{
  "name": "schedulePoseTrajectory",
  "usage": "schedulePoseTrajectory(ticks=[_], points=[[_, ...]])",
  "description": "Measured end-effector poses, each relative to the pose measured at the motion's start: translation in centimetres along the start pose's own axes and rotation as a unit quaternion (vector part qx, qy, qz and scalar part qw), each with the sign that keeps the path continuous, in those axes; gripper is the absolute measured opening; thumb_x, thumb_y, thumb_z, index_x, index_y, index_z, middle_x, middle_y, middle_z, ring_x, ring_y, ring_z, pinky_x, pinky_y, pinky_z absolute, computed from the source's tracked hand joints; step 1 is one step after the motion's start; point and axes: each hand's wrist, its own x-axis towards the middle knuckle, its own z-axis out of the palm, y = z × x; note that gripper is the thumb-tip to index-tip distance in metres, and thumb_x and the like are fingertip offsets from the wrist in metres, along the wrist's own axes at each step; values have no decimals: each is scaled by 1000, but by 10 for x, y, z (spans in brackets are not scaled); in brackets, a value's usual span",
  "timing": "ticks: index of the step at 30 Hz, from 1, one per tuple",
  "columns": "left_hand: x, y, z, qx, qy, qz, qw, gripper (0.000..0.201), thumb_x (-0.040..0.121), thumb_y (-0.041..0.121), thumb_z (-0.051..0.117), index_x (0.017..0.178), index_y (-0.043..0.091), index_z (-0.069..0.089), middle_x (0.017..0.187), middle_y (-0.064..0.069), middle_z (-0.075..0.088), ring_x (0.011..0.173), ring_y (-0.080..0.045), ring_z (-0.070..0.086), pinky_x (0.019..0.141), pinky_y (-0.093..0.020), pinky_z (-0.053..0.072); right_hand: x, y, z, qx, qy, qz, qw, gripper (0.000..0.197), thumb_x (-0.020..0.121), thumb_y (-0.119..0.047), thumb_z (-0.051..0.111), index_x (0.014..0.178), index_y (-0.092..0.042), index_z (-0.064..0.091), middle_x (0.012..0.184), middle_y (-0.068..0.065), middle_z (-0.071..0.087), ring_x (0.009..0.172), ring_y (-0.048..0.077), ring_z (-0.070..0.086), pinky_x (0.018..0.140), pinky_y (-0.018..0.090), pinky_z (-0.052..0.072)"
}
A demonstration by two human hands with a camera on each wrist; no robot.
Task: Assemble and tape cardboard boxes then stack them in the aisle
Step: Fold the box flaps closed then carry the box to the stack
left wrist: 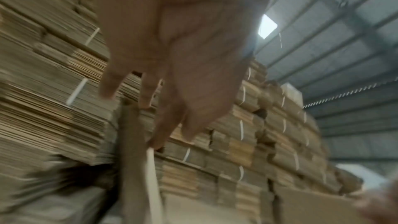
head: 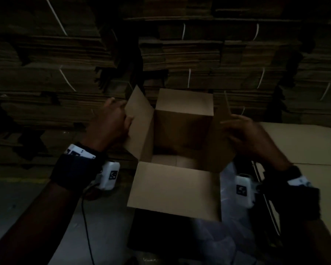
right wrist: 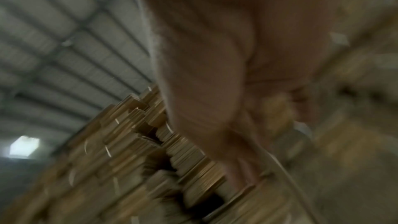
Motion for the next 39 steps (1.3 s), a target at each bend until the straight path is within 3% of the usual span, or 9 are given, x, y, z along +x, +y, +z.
schedulePoseTrajectory(ticks=[2, 6, 11, 19, 22, 27, 30, 33, 39], points=[[-6, -3, 4, 56, -90, -51, 993, 47, 100, 45, 52, 117, 6, 70, 155, -9, 42, 148, -34, 24, 117, -57, 21, -2, 13, -12, 60, 3, 141, 988, 43, 95, -12, 62, 137, -8, 59, 122, 7, 66, 117, 31, 63, 86, 25, 57], [-16, 1, 28, 73, -300, -76, 948, 107, 66, 100, 18, 129, 24, 61, 161, -11, 28, 150, -35, 18, 116, -65, 12, -24, 26, -16, -358, -160, 227, 891, 58, 96, -58, 58, 141, -23, 52, 153, 7, 45, 149, 28, 29, 119, 51, 24], [-42, 5, 75, -231, -425, -104, 869, 151, 48, 84, 78, 160, 29, -6, 168, -4, 10, 150, -29, 23, 120, -47, 29, -39, 57, 33, -149, -271, 236, 921, 141, 59, -83, 76, 163, -23, 1, 169, 4, 15, 154, 29, 21, 123, 45, 26], [-78, 25, 136, -464, -234, -118, 846, 136, 57, 67, 87, 158, 41, 0, 160, 6, 31, 142, -13, 41, 115, -40, 41, -51, 99, 74, 146, -186, 126, 963, 118, 53, -59, 94, 150, -46, 28, 146, -17, 53, 126, 7, 60, 96, 35, 57], [-86, 43, 142, -463, -205, -137, 851, 141, 56, 78, 80, 159, 36, -5, 166, -3, 22, 148, -19, 32, 117, -49, 37, -37, 92, 60, 40, -191, 144, 970, 110, 69, -30, 94, 153, -36, 24, 142, 5, 56, 111, 12, 65, 85, 23, 54], [-100, 73, 141, -391, -154, -164, 892, 133, 60, 86, 61, 160, 29, -5, 169, -4, 9, 154, -21, 16, 121, -49, 28, -12, 52, 54, -307, -232, 199, 901, 97, 93, -41, 70, 161, -18, 6, 154, 20, 37, 139, 40, 40, 110, 57, 38], [-109, 70, 137, -396, -141, -153, 894, 124, 66, 85, 60, 161, 31, 1, 170, 4, 5, 155, -13, 8, 122, -46, 26, -8, 5, 76, -268, -216, 74, 936, 74, 97, -39, 63, 159, -20, 26, 156, 12, 42, 140, 35, 42, 111, 49, 38], [-124, 60, 132, -394, -111, -145, 901, 112, 71, 86, 57, 160, 32, 16, 169, 4, 11, 154, -12, 9, 123, -44, 24, -8, -41, 112, -265, -229, -25, 936, 41, 103, -36, 55, 134, -9, 55, 125, 8, 61, 119, 31, 57, 80, 31, 38], [-170, 49, 140, -399, 28, -270, 876, 99, 83, 75, 59, 158, 20, 24, 167, -5, 17, 153, -19, 16, 119, -34, 24, -6, -47, 180, -183, -272, -70, 942, 32, 99, -48, 54, 102, -18, 66, 86, -3, 63, 86, 22, 61, 66, 34, 41]])
